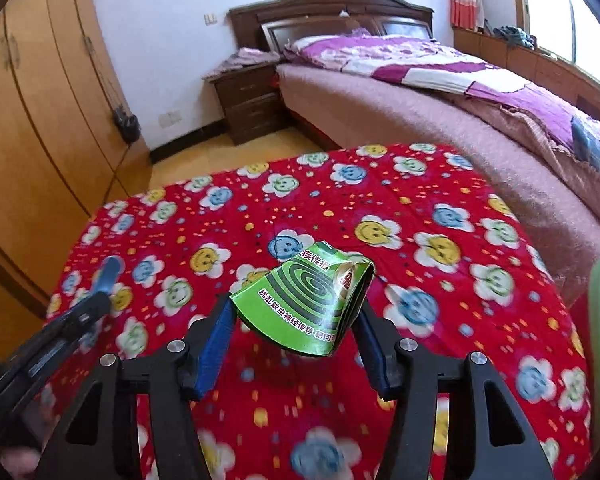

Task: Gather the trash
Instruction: 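Carry the green packet over the red bin with the right tool while the left carries the hook there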

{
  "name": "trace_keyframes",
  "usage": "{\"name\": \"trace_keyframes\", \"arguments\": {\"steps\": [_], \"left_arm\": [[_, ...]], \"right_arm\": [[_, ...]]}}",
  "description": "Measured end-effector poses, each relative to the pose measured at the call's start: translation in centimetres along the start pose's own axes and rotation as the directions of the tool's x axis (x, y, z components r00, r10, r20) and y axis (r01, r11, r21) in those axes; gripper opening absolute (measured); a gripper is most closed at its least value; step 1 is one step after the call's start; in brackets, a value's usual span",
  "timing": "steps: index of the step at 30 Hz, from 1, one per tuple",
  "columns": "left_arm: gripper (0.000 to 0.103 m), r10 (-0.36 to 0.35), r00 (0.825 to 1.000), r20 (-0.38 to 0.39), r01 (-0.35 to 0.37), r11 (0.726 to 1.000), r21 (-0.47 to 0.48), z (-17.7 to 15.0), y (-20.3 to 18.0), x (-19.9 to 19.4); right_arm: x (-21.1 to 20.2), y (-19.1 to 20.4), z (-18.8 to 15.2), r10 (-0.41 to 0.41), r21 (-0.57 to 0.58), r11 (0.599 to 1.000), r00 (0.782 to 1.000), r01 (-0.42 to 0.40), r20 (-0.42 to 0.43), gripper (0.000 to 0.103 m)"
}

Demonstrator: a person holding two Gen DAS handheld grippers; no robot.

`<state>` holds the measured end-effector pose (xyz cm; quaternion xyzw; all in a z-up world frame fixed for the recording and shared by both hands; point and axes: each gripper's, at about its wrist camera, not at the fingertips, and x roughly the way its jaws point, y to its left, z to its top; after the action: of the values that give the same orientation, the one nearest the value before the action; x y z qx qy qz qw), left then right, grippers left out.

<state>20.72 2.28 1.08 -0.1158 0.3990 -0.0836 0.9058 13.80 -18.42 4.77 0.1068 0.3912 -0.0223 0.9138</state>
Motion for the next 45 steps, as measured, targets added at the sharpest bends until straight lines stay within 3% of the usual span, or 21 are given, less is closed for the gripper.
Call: {"name": "trace_keyframes", "arguments": {"steps": [10, 22, 27, 35, 45], "left_arm": [[0.016, -0.05, 0.999, 0.014, 0.05, 0.998, 0.046, -0.5, -1.9, -1.3], [0.016, -0.074, 0.997, 0.02, 0.071, 0.989, 0.132, -1.1, -6.3, -4.0], [0.016, -0.124, 0.992, 0.01, 0.121, 0.977, 0.174, -2.1, -9.1, -5.5], [0.016, -0.235, 0.971, -0.046, 0.24, 0.945, 0.224, -4.4, -14.3, -7.2], [0.016, -0.322, 0.937, -0.138, 0.35, 0.889, 0.296, -6.9, -21.0, -8.1]], "right_arm": [[-8.7, -4.9, -3.6, 0.015, 0.098, 0.995, 0.994, -0.026, 0.108, 0.059], [-14.7, -13.5, -7.4, -0.13, 0.256, 0.963, 0.979, 0.086, 0.158, 0.059], [-16.2, -16.8, -8.6, -0.17, 0.326, 0.939, 0.971, 0.108, 0.17, 0.059], [-17.7, -20.7, -10.1, -0.224, 0.403, 0.905, 0.958, 0.135, 0.181, 0.059], [-17.9, -25.2, -12.0, -0.242, 0.502, 0.855, 0.956, 0.129, 0.168, 0.061]]}}
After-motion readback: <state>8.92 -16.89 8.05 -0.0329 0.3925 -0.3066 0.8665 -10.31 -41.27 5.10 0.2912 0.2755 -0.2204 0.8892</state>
